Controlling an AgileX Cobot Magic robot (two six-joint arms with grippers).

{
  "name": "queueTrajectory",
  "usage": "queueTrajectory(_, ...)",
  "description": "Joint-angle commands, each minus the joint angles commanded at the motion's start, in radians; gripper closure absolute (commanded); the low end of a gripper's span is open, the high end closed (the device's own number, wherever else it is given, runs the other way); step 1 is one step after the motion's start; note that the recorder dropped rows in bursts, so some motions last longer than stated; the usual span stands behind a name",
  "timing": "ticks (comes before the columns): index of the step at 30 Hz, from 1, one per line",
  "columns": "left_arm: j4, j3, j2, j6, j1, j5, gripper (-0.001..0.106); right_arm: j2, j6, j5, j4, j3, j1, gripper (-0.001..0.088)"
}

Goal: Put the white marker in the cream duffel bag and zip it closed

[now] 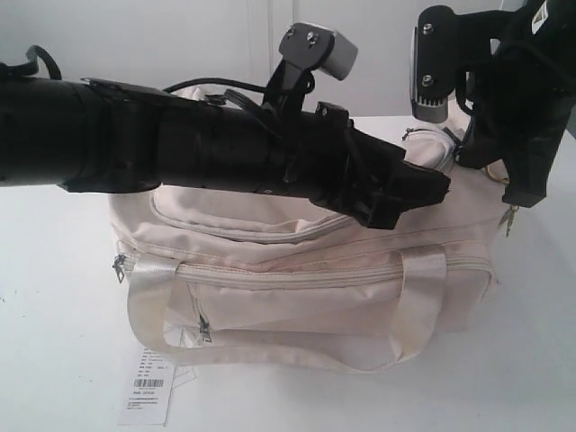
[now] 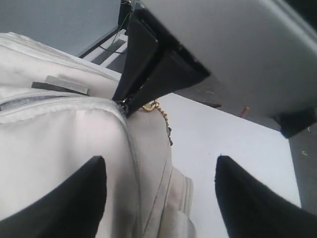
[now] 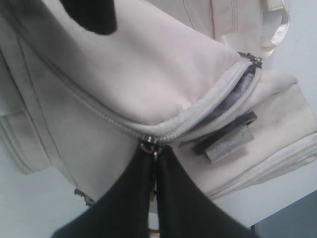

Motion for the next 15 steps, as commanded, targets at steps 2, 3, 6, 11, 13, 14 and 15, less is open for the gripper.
queueTrajectory(2, 0.000, 0.000, 0.014, 0.000, 0.000, -0.025, 0.040, 0.000, 0.003, 0.000, 0.000, 0.000, 0.000, 0.0868)
queueTrajectory(3, 0.000, 0.000, 0.018, 0.000, 0.000, -0.029, 0.041, 0.000, 0.006, 0.000, 0.000, 0.000, 0.000, 0.0868)
queueTrajectory(6, 0.000, 0.000, 0.029, 0.001, 0.000, -0.027, 0.056, 0.000, 0.010, -0.002, 0.000, 0.000, 0.000, 0.0868)
queueTrajectory(11, 0.000, 0.000, 0.031, 0.001, 0.000, -0.022, 0.103, 0.000, 0.018, -0.002, 0.000, 0.000, 0.000, 0.0868)
queueTrajectory(13, 0.000, 0.000, 0.031, 0.016, 0.000, -0.013, 0.105, 0.000, 0.029, -0.004, -0.002, 0.000, 0.000, 0.0868)
queueTrajectory(14, 0.000, 0.000, 0.031, 0.023, 0.000, 0.000, 0.105, 0.000, 0.035, -0.006, -0.004, 0.000, 0.000, 0.0868)
queueTrajectory(15, 0.000, 0.000, 0.031, 0.025, 0.000, 0.007, 0.105, 0.000, 0.043, -0.008, -0.011, 0.000, 0.000, 0.0868)
